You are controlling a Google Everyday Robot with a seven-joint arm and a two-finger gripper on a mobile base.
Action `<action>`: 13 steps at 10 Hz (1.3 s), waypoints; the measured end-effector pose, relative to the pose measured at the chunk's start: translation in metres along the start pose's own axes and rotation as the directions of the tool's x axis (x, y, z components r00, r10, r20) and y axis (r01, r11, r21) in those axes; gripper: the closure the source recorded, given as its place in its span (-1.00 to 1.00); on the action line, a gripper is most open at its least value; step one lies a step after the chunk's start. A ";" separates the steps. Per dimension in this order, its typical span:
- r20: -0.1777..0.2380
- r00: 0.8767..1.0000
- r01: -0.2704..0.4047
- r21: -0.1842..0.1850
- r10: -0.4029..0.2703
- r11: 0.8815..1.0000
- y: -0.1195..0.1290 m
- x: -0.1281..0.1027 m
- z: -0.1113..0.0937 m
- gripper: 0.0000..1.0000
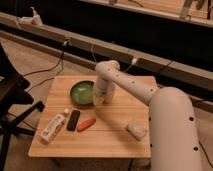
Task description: Push the ceramic bowl across the table
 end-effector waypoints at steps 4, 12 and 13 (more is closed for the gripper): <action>-0.042 0.999 -0.016 0.014 0.017 1.000 -0.015 0.011 0.000 1.00; -0.096 0.990 -0.093 0.076 0.100 0.993 -0.010 0.040 -0.025 1.00; -0.094 0.990 -0.097 0.074 0.103 0.993 -0.009 0.041 -0.023 1.00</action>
